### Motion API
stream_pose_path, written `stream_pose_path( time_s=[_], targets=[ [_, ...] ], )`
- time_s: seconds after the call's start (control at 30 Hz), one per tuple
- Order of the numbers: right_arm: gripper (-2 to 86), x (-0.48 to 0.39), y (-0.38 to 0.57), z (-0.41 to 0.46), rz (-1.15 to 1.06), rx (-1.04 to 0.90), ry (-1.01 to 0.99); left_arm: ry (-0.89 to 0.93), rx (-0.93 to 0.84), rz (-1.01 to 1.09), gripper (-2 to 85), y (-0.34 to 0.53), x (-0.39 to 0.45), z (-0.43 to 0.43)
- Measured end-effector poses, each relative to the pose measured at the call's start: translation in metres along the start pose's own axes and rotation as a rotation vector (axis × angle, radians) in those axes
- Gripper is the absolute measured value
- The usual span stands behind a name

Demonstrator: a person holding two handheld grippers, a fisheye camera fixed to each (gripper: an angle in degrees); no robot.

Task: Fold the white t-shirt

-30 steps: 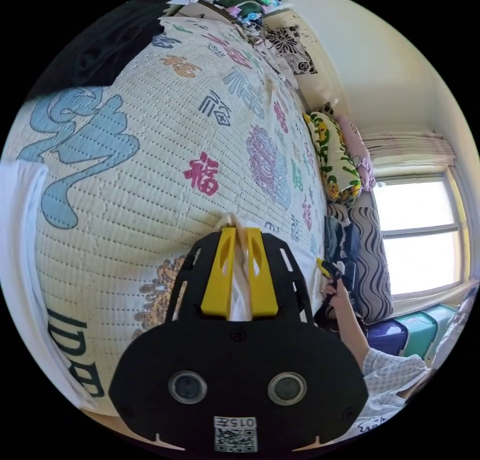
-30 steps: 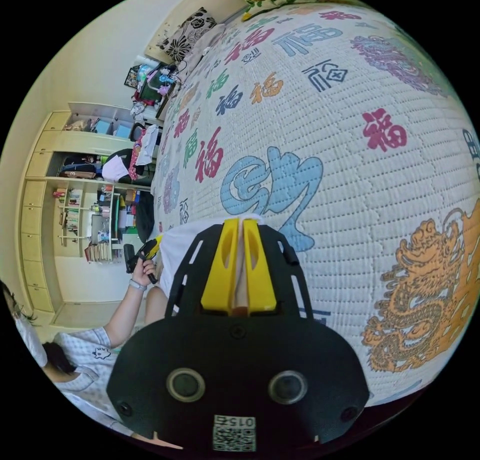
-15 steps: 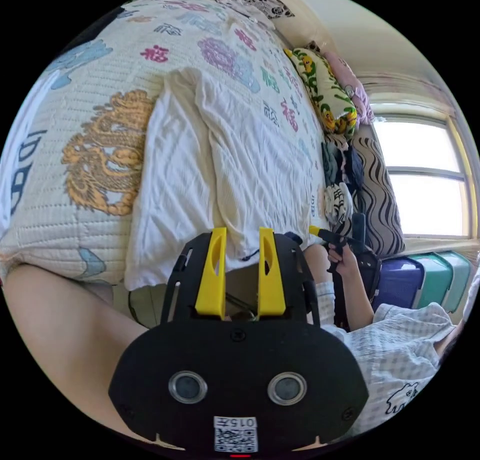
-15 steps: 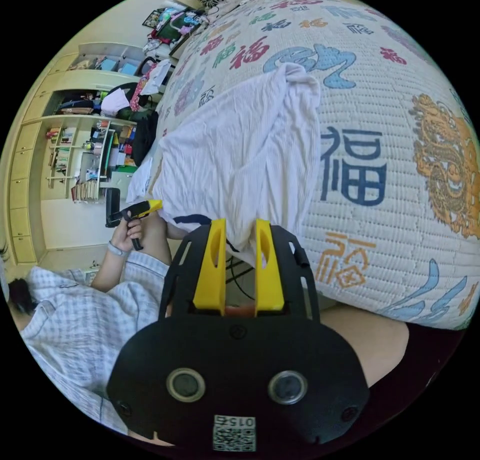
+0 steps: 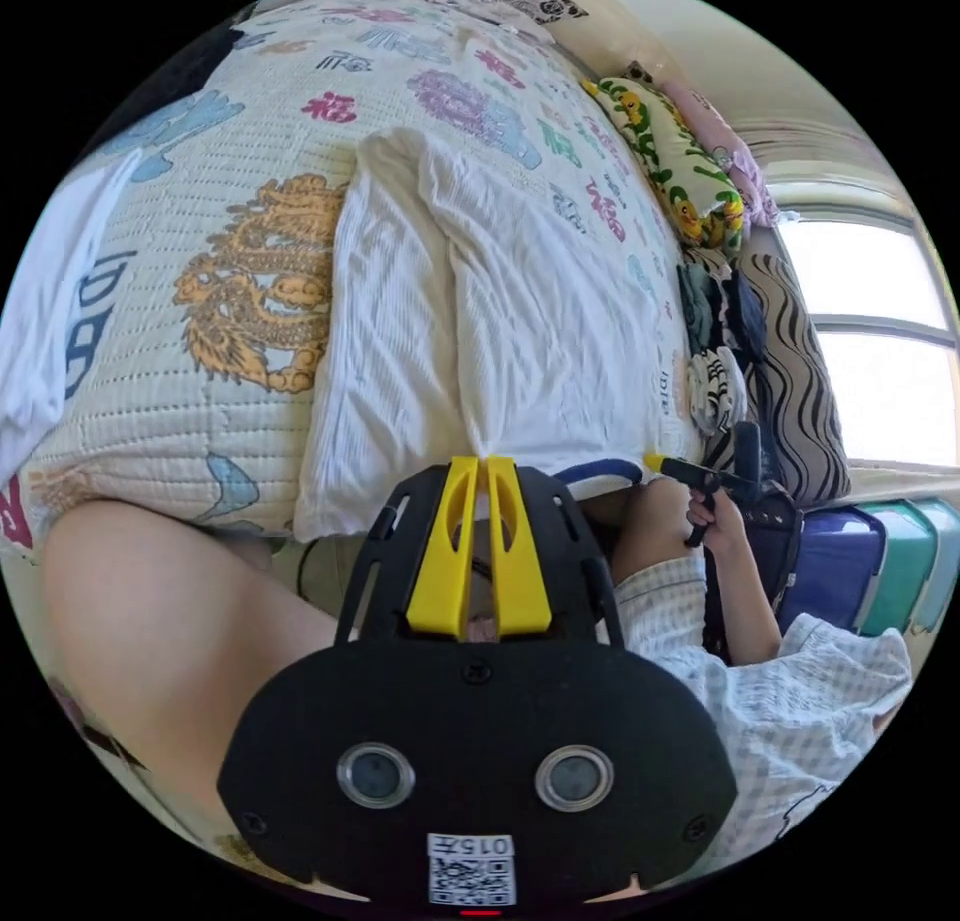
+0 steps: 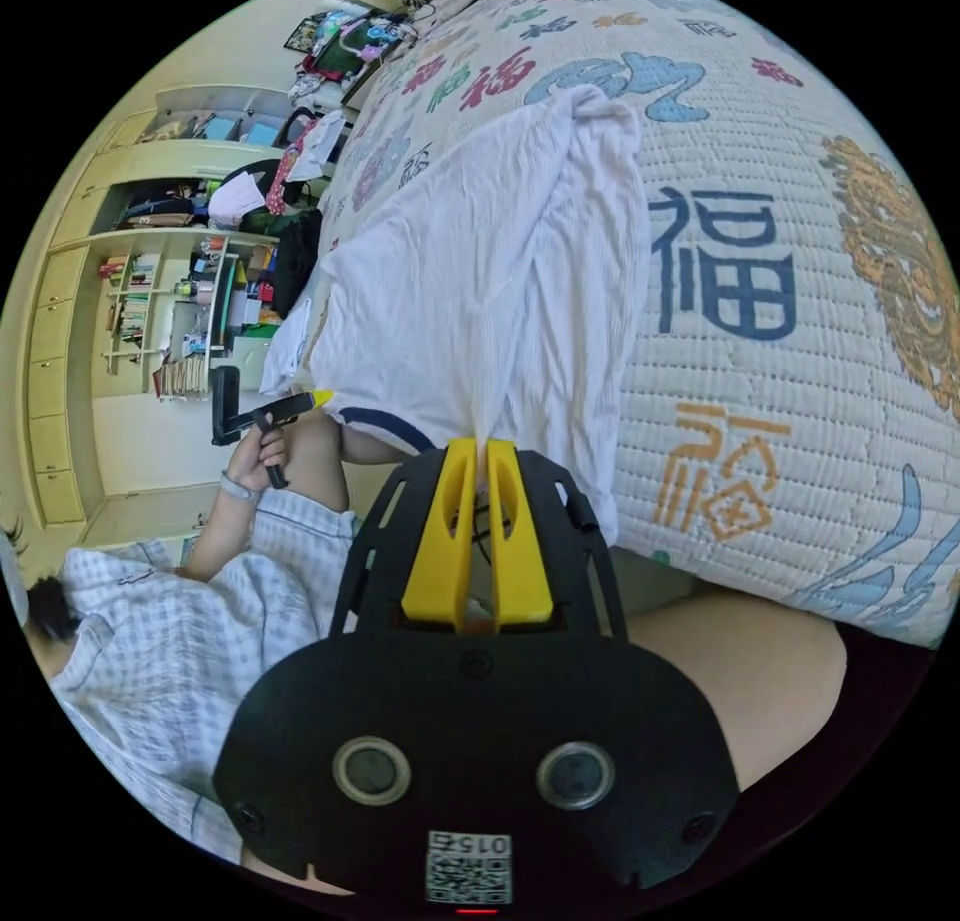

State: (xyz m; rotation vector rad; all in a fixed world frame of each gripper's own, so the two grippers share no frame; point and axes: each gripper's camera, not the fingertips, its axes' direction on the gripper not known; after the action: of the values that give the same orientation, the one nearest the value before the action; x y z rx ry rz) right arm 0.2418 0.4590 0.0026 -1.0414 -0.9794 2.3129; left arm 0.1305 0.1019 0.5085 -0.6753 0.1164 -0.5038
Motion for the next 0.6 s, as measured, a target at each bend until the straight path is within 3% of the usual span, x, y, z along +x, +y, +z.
stream_pose_path(
  time_s=[0.1, 0.33, 0.47, 0.6],
  targets=[
    [3.1, 0.0, -0.011, 0.025, 0.037, -0.031, 0.009, 0.027, 0.008, -0.042, 3.5, 0.007, -0.005, -0.007],
    [6.6, -0.014, -0.028, 0.006, 0.051, 0.173, 0.036, 0.022, 0.206, 0.014, 8.8, 0.028, 0.015, -0.066],
    [3.9, -0.051, -0.069, 0.015, -0.081, 0.255, 0.043, -0.042, 0.3, 0.129, 7.3, 0.0, 0.047, -0.066],
    [0.3, -0.085, -0.121, 0.063, -0.156, 0.191, 0.089, -0.022, 0.3, 0.178, 6.8, -0.039, 0.064, -0.037]
  ],
)
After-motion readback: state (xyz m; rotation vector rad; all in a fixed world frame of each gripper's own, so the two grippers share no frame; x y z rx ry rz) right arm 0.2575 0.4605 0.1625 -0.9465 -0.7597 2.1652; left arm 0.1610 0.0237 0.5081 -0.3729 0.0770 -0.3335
